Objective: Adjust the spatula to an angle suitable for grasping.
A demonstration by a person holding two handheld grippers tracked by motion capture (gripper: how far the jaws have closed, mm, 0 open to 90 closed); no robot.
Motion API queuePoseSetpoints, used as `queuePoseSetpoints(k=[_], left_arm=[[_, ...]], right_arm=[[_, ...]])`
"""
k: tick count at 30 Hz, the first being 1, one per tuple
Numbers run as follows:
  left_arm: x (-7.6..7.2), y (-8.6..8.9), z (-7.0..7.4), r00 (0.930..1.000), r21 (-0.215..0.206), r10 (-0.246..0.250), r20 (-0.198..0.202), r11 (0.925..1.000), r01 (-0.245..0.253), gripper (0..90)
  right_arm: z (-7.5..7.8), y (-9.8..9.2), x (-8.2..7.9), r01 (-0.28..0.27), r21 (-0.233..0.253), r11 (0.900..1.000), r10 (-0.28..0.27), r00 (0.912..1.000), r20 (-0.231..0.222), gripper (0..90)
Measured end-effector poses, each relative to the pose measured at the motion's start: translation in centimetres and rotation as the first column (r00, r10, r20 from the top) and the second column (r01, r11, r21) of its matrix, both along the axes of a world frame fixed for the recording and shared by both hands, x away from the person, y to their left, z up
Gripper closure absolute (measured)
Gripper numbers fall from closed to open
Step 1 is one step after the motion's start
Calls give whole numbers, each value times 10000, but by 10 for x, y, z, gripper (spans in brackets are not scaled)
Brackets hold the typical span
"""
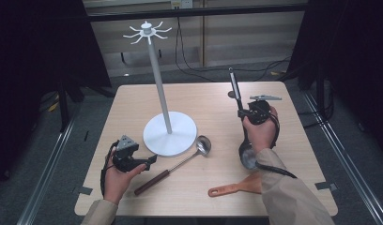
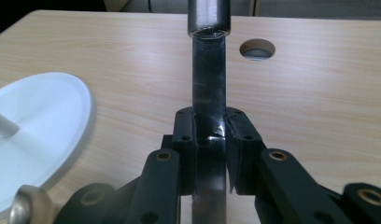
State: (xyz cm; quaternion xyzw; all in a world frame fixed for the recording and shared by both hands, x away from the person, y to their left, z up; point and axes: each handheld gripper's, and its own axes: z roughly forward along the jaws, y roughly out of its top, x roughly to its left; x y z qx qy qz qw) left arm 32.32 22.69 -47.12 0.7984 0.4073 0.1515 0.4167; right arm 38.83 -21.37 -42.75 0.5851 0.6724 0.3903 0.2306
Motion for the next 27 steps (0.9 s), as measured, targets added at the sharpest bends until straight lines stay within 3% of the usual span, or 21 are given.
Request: queuePoseSetpoints(k=[3, 8, 9, 16, 22, 23, 27], left_arm=[[-1, -4, 3, 9999, -332, -93, 49, 9994, 94, 102], [-2, -11, 7, 9995, -468, -289, 86, 9985, 293, 102], [-4, -16, 11, 9991, -736, -421, 97, 9964, 427, 102], [-5, -38, 21, 9949, -1318, -997, 139, 9861, 1007, 101], [-2, -60, 25, 9925, -2269, -1224, -18, 9666, 1188, 87], [-2, -60, 25, 9925, -2269, -1224, -18, 9666, 1188, 81], [-1, -80, 27, 9862, -3141, -1632, -262, 9380, 1469, 73]], right_arm=[[6, -1, -6, -65, 255, 9997, 56, 9994, 347, 762], [14, -2, -15, -224, 600, 9979, 177, 9969, 771, 762], [16, -1, -18, -253, 667, 9975, 194, 9959, 882, 762], [27, 8, -31, -572, 964, 9937, 432, 9889, 1420, 762], [32, 15, -42, -885, 1144, 9895, 683, 9832, 1696, 762], [33, 16, -43, -968, 1170, 9884, 757, 9820, 1730, 762], [37, 17, -48, -1056, 1328, 9855, 785, 9776, 1952, 762]])
